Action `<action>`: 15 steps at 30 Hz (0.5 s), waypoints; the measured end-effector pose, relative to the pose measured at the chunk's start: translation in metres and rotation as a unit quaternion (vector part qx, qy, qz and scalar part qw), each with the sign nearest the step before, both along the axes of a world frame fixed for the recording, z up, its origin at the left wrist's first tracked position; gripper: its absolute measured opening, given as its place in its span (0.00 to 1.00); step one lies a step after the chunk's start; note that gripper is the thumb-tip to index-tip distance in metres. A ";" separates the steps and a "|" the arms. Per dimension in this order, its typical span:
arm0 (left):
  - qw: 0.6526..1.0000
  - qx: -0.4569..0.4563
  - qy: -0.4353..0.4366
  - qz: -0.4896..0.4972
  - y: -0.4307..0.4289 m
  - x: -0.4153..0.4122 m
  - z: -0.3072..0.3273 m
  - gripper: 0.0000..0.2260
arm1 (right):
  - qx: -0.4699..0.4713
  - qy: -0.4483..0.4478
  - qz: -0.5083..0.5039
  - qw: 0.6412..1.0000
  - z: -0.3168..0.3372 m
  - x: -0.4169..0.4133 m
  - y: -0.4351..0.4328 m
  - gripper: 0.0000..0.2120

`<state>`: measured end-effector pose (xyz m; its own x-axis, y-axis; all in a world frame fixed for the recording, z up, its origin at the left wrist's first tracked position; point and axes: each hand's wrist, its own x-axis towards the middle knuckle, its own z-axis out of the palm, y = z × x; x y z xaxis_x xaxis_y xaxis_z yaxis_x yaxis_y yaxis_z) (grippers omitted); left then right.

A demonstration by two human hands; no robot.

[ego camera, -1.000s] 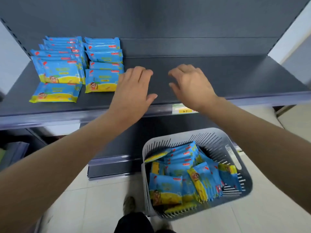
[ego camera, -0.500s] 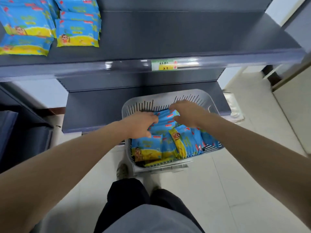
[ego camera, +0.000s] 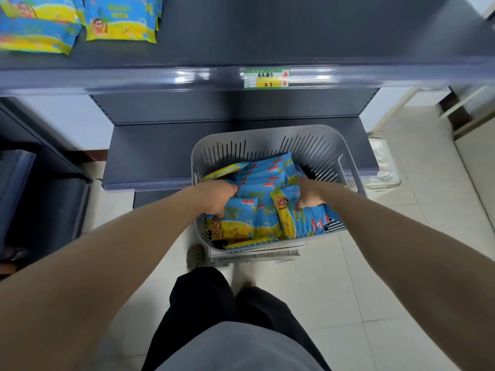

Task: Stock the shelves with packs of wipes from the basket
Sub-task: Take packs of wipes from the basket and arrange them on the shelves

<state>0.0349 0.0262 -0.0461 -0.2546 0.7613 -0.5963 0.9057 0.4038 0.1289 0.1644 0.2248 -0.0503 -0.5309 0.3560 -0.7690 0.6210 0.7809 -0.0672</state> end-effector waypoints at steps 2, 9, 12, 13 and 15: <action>0.999 0.012 0.030 -0.003 0.001 0.000 -0.004 0.23 | 0.024 -0.002 0.010 1.000 -0.002 -0.003 -0.001 0.29; 0.999 -0.040 0.027 -0.020 0.007 -0.003 -0.013 0.21 | -0.035 0.003 -0.031 0.999 -0.010 -0.004 0.005 0.33; 0.999 -0.030 -0.028 -0.005 0.007 -0.005 -0.007 0.15 | -0.089 0.013 -0.091 0.992 -0.001 -0.002 0.009 0.34; 0.999 -0.013 -0.046 0.006 0.007 -0.007 -0.004 0.14 | -0.098 0.015 -0.101 0.990 0.005 -0.005 0.011 0.36; 0.996 0.039 -0.077 0.029 0.010 -0.011 0.009 0.14 | -0.091 0.029 -0.079 0.992 0.025 -0.016 0.017 0.36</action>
